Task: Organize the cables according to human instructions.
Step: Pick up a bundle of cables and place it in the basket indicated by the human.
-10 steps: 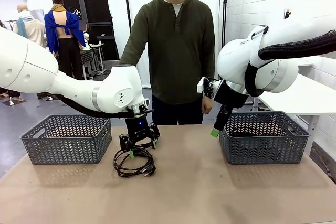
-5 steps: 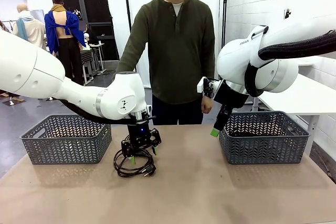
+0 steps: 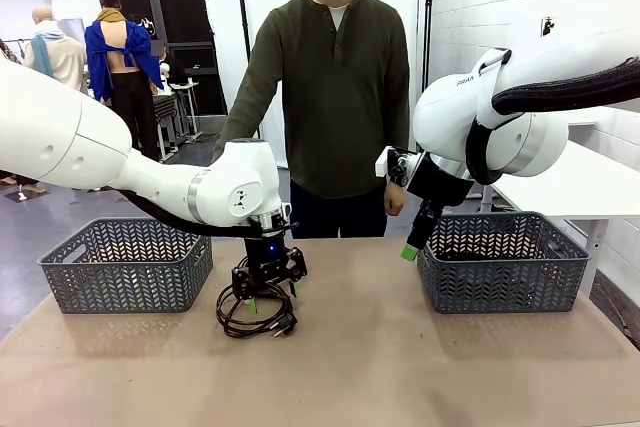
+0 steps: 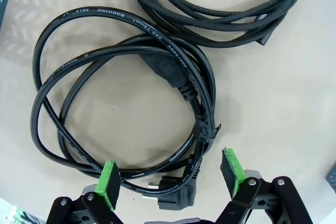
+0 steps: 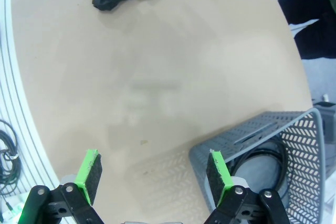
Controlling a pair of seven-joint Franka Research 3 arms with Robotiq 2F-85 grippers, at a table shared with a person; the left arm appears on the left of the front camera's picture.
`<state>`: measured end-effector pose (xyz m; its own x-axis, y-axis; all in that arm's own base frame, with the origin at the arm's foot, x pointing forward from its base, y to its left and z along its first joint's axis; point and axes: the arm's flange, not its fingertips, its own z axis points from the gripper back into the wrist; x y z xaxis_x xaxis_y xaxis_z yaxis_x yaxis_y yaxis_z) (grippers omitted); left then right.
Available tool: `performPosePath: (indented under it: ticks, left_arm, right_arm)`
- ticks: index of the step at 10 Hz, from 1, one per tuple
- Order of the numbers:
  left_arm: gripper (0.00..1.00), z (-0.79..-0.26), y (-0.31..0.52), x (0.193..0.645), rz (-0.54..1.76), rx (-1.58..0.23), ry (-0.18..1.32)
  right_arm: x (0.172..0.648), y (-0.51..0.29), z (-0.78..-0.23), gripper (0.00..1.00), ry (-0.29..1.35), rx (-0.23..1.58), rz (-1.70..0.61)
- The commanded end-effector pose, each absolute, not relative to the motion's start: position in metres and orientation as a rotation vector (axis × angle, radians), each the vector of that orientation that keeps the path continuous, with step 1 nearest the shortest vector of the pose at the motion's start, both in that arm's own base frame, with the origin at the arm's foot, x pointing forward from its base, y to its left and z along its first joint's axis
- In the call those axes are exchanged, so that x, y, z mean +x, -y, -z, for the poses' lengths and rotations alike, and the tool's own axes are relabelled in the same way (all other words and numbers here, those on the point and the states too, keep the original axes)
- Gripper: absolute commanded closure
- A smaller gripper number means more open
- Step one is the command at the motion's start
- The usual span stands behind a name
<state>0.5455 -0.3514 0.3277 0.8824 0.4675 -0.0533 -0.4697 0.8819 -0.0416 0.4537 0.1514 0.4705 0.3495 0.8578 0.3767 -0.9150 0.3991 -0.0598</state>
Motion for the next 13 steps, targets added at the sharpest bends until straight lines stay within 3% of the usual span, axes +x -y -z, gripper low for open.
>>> performPosePath:
  ticks: [1, 10, 11, 13]
  left_arm:
    - [0.00, -0.327, 0.352, 0.555, -0.465, -0.030, -0.045]
    - [0.00, -0.312, 0.351, 0.562, -0.448, 0.015, -0.069]
    - [0.12, -0.311, 0.350, 0.562, -0.447, 0.017, -0.073]
    - [0.50, -0.310, 0.350, 0.562, -0.444, 0.021, -0.068]
  right_arm:
    - [0.454, -0.151, -0.470, 0.00, 0.382, 0.171, -1.152]
    - [0.454, -0.151, -0.470, 0.00, 0.382, 0.171, -1.152]
    - [0.454, -0.151, -0.470, 0.00, 0.382, 0.171, -1.152]
    - [0.454, -0.151, -0.470, 0.00, 0.382, 0.171, -1.152]
